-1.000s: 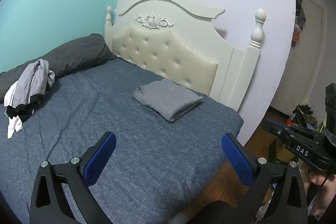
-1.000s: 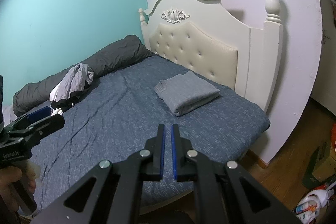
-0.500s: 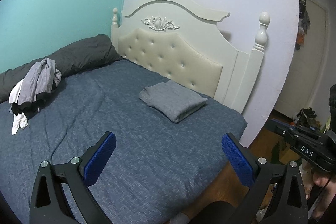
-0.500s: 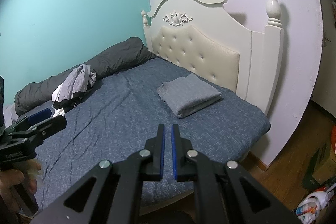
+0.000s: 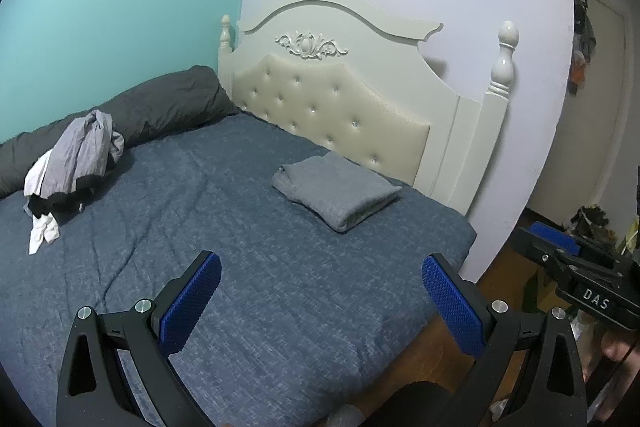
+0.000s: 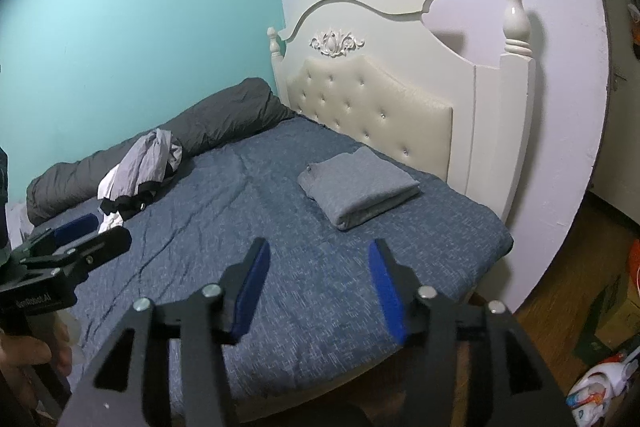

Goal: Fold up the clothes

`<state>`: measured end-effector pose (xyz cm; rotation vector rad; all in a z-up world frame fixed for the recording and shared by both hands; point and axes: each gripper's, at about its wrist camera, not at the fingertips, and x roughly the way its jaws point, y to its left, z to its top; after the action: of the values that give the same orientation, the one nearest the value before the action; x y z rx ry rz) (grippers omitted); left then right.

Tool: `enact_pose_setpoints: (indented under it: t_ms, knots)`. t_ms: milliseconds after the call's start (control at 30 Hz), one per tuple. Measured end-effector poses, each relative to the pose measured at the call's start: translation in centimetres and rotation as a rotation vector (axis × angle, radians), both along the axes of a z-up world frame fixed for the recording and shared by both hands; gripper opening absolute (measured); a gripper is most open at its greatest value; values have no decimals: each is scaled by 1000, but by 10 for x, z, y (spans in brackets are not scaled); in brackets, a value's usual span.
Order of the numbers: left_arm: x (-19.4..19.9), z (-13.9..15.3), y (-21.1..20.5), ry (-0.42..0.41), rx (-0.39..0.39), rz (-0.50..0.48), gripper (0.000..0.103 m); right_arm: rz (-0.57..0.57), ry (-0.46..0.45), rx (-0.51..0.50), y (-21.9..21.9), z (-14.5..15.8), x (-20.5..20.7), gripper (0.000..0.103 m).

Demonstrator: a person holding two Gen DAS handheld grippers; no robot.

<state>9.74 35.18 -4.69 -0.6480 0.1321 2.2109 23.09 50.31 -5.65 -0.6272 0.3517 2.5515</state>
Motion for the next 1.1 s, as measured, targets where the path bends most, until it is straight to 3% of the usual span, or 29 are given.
enact_pose_setpoints:
  t_ms: [567,933,1100]
  knots:
    - [-5,-3,1,-26,-13,25,103,-26,3,26,-1,1,2,93]
    - [-6,-5,3,-40,-10,4,103,-35,2,22,-1,1,2,96]
    - [-5,-4,2,-38,-15,7,103,-34,5,21,-1,0,3,102]
